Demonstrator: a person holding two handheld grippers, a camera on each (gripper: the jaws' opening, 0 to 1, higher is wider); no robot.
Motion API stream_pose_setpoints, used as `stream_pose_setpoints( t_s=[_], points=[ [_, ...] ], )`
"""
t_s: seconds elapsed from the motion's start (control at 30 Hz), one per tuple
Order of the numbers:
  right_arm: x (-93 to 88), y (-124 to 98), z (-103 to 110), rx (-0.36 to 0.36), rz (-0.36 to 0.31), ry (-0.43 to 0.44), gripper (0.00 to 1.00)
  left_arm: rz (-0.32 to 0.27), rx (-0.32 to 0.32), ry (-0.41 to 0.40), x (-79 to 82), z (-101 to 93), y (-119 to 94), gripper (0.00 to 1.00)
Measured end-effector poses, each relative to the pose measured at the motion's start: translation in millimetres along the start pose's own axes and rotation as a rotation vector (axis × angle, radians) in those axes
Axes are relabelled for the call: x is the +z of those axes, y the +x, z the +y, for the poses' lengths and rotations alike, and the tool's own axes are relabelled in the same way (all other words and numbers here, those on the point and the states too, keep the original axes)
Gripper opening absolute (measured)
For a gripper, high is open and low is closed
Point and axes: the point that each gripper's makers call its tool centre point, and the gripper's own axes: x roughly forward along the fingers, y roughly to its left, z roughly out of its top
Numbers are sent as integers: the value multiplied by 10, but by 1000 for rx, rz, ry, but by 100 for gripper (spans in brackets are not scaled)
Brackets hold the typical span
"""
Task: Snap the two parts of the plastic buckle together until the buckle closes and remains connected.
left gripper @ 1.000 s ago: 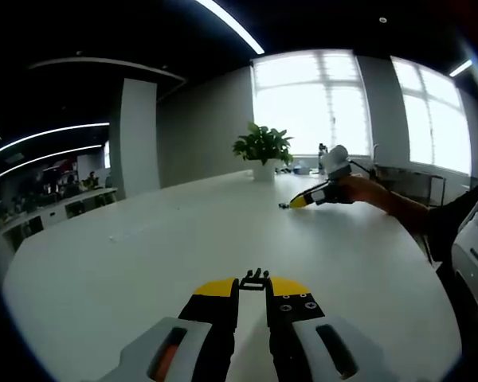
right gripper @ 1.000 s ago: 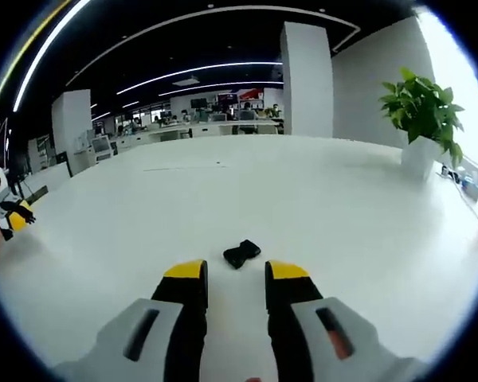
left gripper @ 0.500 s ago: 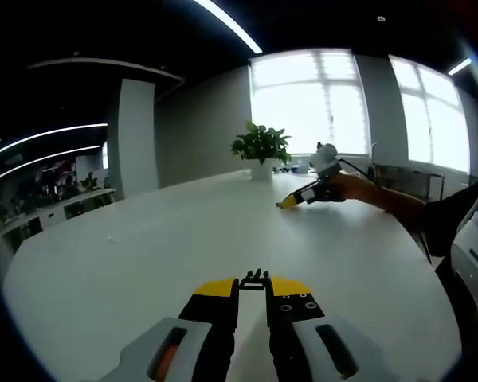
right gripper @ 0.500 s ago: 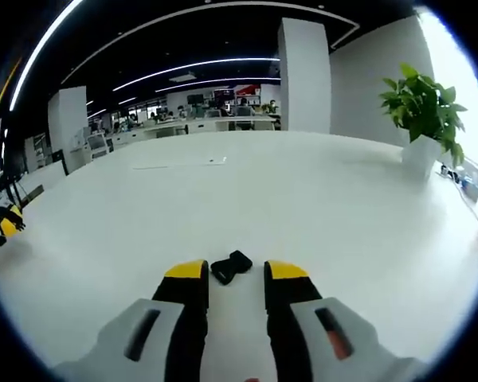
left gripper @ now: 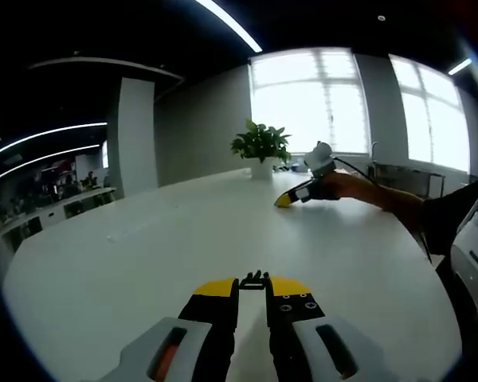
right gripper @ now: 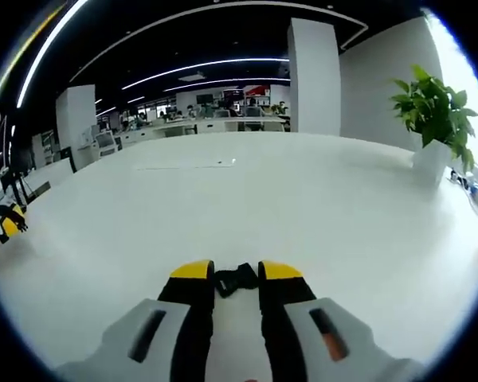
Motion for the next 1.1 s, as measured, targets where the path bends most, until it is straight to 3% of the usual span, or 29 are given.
stream_pose_setpoints(
  t_s=[0.33,0.57,0.8,0.93,1.1],
  points=[
    [-3,-24,44,46,-35,6,22,6,0,10,-8,-21,8,13],
    [84,-61,313,164,-73,6,22,8,-6,18,-6,-49,18,13],
    [248,-123,688,272,-137,-110,22,21,-5,14,-53,-40,41,13],
    [365,-202,866,325,-193,-137,22,21,-4,11,-57,-36,39,13],
    [511,-338,1133,413,-285,-251,22,18,-7,11,-45,-42,36,13]
  ],
)
